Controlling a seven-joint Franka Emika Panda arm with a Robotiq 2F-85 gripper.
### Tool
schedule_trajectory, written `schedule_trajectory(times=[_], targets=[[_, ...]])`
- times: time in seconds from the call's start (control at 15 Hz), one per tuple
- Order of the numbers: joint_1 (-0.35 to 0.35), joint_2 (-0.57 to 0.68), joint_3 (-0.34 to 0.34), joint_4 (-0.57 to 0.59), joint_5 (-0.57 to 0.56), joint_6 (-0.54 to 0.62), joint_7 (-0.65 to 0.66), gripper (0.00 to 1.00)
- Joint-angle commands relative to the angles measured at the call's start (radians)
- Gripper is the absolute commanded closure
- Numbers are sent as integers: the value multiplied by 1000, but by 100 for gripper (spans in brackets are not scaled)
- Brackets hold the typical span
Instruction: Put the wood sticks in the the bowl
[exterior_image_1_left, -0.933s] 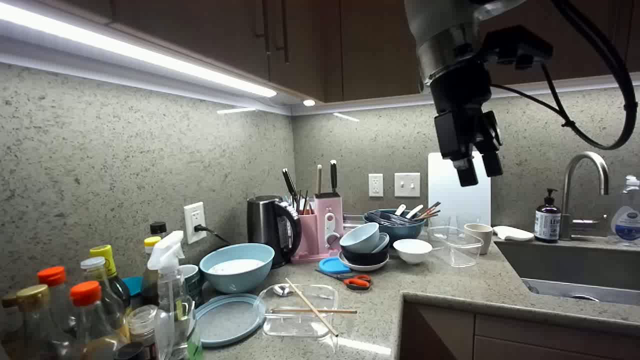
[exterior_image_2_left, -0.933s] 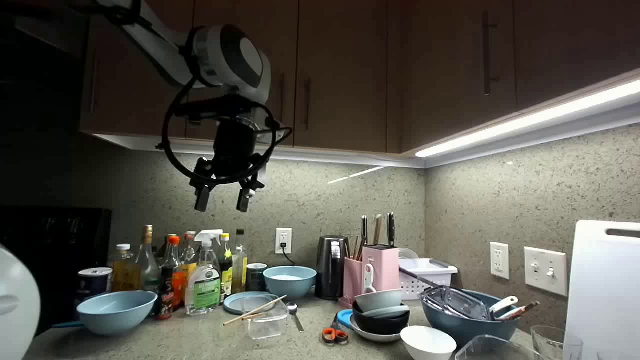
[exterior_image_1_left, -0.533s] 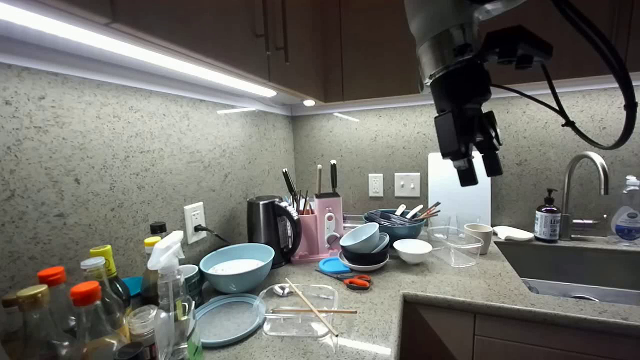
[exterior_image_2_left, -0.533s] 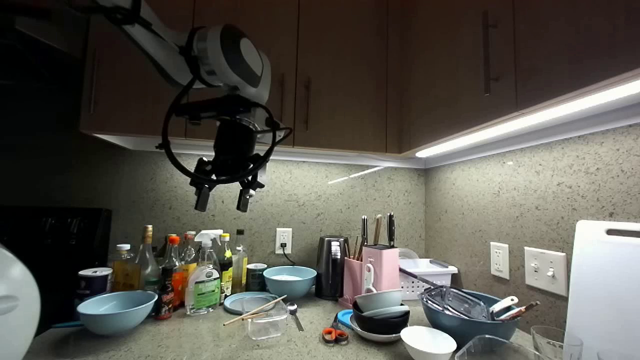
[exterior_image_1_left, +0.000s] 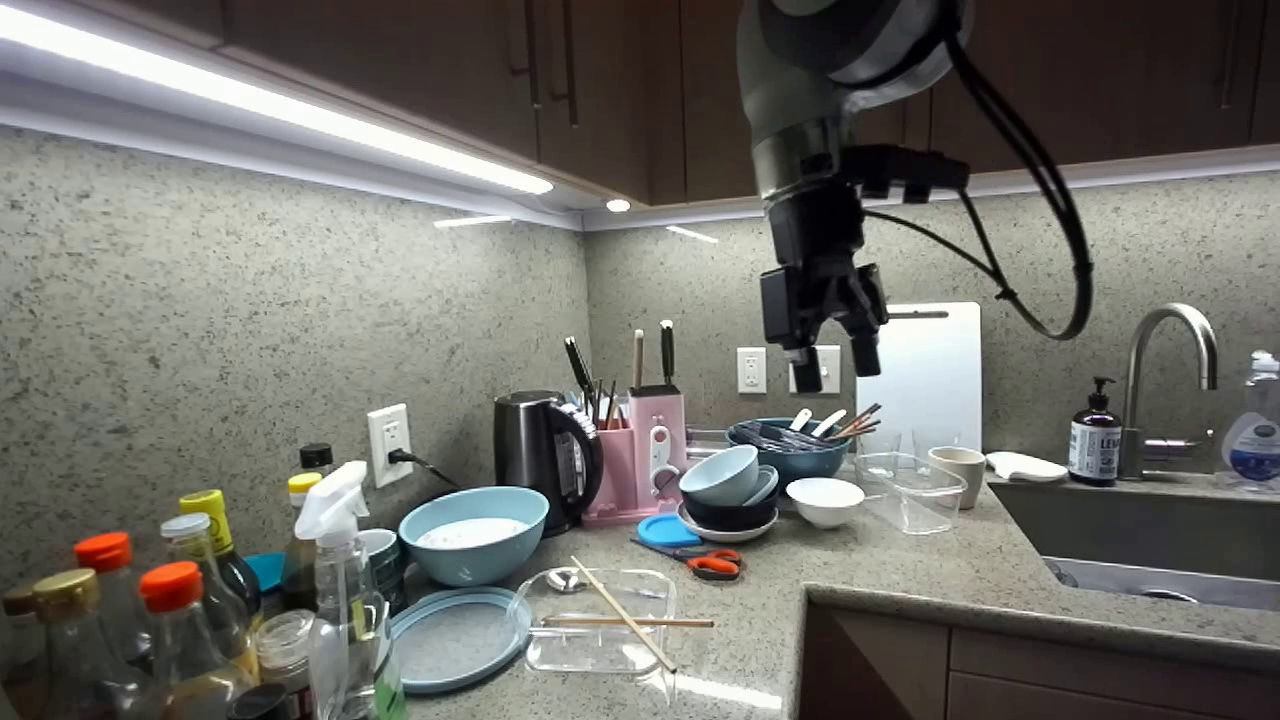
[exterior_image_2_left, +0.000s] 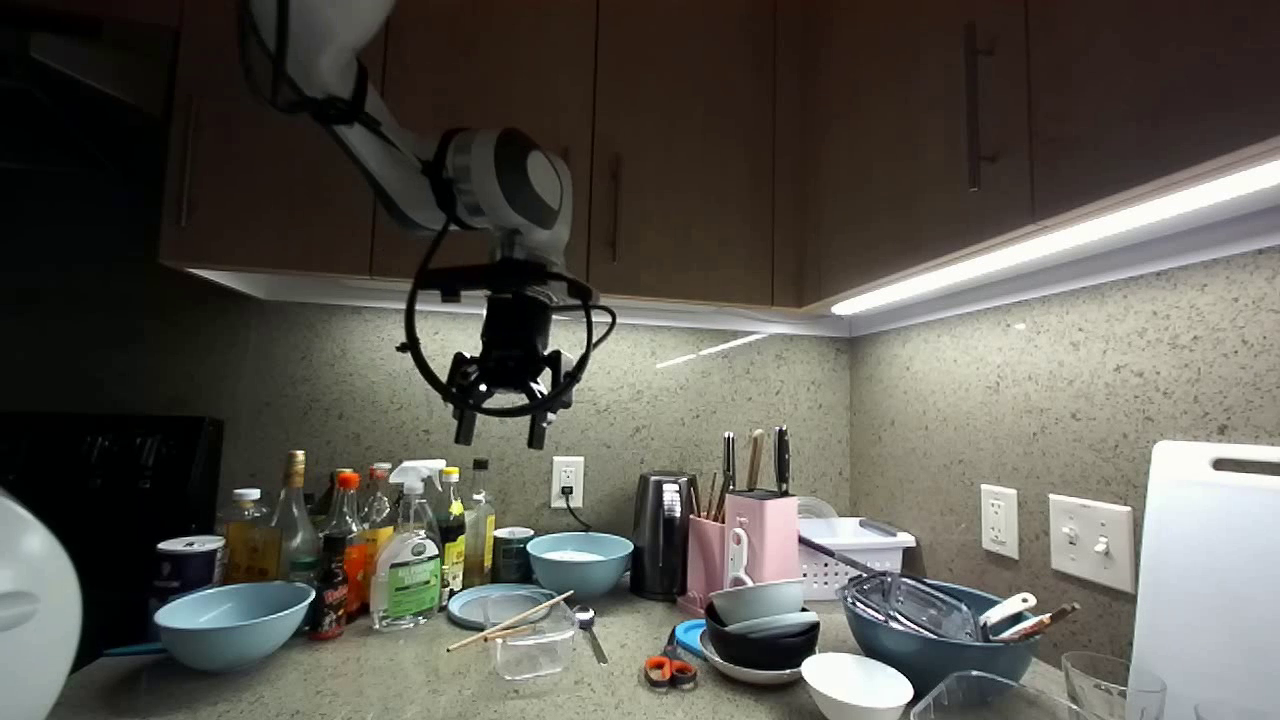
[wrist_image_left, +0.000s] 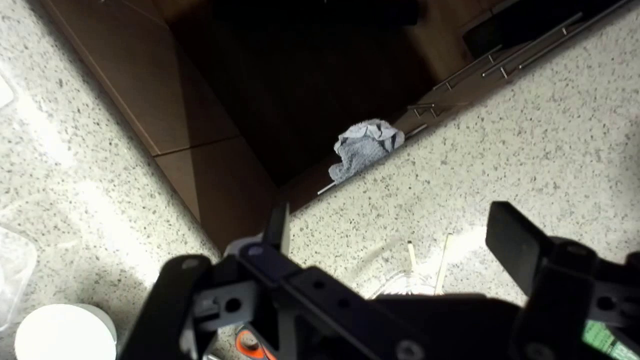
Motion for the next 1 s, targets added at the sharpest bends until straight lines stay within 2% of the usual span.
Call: schedule_trajectory(times=[0.0, 0.2, 0.27, 0.47, 0.8, 0.93], targets=[[4, 214, -4, 181, 1, 5, 36, 0], [8, 337, -15, 301, -25, -49, 46, 0], [10, 269, -17, 216, 0, 4, 18, 0], [10, 346, -24, 289, 0, -22, 17, 0], [14, 362, -23, 310, -8, -41, 21, 0], [17, 435, -20, 361, 23, -82, 45, 0]])
